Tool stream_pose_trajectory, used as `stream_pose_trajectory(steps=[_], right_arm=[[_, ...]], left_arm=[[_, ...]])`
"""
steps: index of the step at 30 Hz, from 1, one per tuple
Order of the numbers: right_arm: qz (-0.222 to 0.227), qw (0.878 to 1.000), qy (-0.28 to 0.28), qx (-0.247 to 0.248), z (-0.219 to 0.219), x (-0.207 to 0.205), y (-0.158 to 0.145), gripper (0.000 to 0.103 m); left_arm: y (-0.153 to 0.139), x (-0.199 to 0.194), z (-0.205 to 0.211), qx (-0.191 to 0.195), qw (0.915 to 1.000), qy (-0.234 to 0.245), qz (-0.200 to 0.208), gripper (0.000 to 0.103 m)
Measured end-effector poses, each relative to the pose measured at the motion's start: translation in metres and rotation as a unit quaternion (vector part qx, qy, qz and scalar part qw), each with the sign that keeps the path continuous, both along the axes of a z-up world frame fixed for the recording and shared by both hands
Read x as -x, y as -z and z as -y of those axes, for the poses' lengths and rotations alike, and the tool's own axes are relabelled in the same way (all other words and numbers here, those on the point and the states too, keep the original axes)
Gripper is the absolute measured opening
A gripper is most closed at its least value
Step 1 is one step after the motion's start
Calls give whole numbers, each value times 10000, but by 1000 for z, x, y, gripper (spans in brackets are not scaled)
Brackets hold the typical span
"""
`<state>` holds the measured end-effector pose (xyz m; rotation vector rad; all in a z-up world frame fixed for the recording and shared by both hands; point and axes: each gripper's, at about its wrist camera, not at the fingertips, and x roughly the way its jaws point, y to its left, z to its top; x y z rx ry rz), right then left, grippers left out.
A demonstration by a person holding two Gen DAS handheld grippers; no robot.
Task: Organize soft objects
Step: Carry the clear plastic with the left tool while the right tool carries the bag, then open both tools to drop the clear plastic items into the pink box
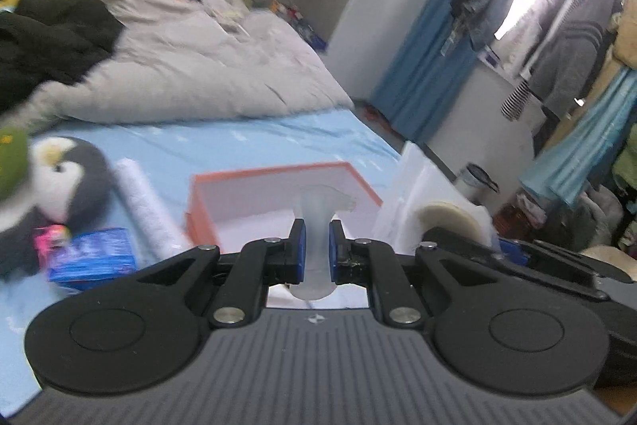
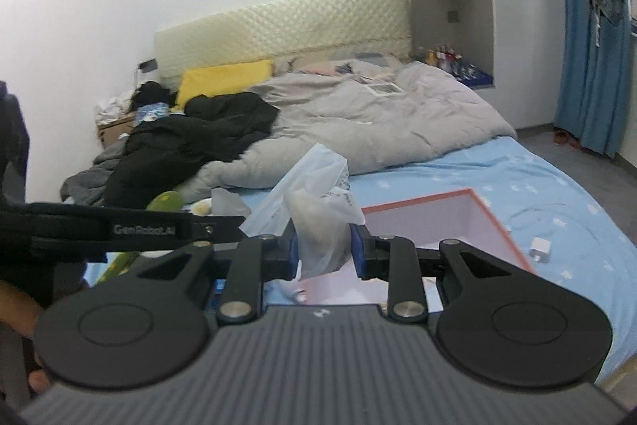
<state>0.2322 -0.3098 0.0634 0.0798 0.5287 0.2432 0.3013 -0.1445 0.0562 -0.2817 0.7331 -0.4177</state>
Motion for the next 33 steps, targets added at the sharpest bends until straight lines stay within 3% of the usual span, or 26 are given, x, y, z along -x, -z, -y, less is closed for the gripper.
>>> stream_pose_trajectory(steps=[3,6,16,22,25,28,33], right_arm=[[-353,9993,75,92,17,-21,6,30],[-732,9970,193,134,31,-40,19,30],[-1886,9791,727,-214,79,-77,82,30],[-2089,9747,793,-99,88,-79,101,31],[-2136,9734,830,-66,90,-79,106,33],[-2180,9719,884,-1,92,-82,109,44],[-2124,9731,894,2,93,-80,109,55]], left_arm=[[5,-26,24,-63,9995,211,-209,13],[14,-47,49,-362,9978,387,-397,13],[83,-86,93,-643,9864,646,-1366,14],[104,-97,96,-741,9825,669,-1569,15],[107,-100,96,-739,9814,702,-1626,27],[105,-99,95,-779,9823,694,-1554,37],[96,-92,95,-872,9848,733,-1310,38]])
